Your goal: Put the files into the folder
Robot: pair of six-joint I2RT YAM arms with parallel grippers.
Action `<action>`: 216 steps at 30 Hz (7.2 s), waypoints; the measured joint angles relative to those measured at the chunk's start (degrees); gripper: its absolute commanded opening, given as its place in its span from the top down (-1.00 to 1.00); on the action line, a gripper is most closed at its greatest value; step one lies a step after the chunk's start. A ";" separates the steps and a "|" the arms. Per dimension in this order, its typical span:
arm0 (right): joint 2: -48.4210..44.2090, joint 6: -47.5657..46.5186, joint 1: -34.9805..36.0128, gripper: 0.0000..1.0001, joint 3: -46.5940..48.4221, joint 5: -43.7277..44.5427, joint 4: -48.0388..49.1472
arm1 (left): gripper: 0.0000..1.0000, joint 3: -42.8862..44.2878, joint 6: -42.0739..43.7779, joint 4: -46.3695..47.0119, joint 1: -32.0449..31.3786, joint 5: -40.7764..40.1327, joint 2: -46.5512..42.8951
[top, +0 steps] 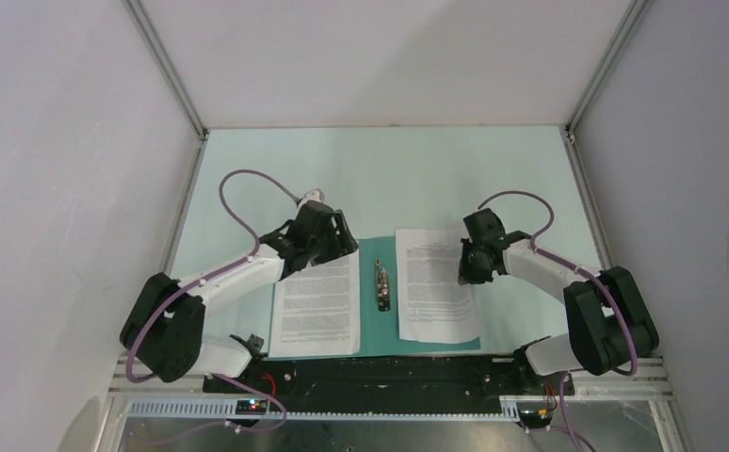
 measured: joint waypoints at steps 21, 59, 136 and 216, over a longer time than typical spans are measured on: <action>-0.35 -1.16 4.87 1.00 1.16 -0.17 3.13 | -0.42 -7.85 -8.33 -5.31 -0.63 -6.14 -0.61; -9.22 -2.16 8.35 1.00 -1.75 -0.42 2.93 | -0.40 -7.85 -8.98 -5.20 -0.63 -6.25 0.72; 9.11 3.45 5.92 0.13 19.15 3.02 4.98 | 0.05 0.74 0.35 -9.88 -27.04 0.11 -2.93; 17.38 16.17 36.57 0.88 19.52 14.67 0.46 | 0.34 -14.34 -7.43 1.33 1.18 9.97 -1.73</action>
